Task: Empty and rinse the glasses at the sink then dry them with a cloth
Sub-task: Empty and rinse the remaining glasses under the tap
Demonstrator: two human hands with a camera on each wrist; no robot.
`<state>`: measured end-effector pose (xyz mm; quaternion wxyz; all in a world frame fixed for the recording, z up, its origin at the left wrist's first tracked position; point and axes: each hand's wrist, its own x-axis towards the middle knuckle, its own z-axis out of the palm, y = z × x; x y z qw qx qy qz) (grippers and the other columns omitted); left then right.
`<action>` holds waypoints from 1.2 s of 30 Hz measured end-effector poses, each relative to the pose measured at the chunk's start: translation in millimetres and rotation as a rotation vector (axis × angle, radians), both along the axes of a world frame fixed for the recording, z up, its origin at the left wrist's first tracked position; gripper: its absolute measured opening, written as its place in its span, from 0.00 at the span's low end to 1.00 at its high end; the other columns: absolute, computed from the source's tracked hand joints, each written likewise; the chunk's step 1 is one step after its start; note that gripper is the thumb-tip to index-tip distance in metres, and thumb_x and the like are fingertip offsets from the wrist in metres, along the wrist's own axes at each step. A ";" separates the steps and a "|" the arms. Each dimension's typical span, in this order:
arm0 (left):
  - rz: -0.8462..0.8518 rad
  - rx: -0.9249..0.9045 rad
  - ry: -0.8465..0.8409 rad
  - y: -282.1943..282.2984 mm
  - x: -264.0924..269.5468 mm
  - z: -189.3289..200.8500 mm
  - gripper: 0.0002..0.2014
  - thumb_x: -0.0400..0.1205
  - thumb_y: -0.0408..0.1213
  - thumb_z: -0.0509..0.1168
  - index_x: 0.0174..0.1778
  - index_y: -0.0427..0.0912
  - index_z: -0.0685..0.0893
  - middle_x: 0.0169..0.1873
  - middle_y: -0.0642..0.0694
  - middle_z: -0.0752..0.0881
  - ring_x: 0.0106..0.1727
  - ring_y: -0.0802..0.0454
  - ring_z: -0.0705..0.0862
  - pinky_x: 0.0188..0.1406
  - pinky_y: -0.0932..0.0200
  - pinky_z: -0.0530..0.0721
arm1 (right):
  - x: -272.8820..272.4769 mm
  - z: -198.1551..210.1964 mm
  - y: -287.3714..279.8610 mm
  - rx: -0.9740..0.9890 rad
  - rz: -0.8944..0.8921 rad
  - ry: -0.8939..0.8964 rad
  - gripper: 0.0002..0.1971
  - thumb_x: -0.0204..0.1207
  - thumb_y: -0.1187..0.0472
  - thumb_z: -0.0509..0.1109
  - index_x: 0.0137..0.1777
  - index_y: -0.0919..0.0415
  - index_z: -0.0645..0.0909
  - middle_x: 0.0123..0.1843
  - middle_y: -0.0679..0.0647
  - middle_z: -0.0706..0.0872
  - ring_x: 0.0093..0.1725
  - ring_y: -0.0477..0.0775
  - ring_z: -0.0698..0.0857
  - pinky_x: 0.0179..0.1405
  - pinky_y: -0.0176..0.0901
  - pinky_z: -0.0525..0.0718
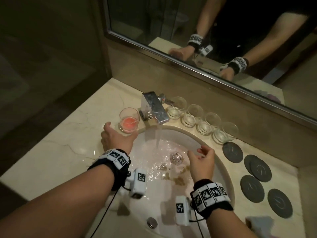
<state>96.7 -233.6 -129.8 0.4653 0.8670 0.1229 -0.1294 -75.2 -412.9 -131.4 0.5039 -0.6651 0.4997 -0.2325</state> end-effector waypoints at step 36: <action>-0.408 -0.454 0.358 -62.9 -17.2 -37.4 0.44 0.51 0.64 0.82 0.60 0.50 0.76 0.54 0.51 0.86 0.50 0.53 0.89 0.51 0.49 0.91 | 55.7 -66.2 20.0 1.120 0.054 -0.475 0.30 0.73 0.45 0.68 0.69 0.65 0.77 0.56 0.65 0.82 0.39 0.55 0.85 0.28 0.41 0.86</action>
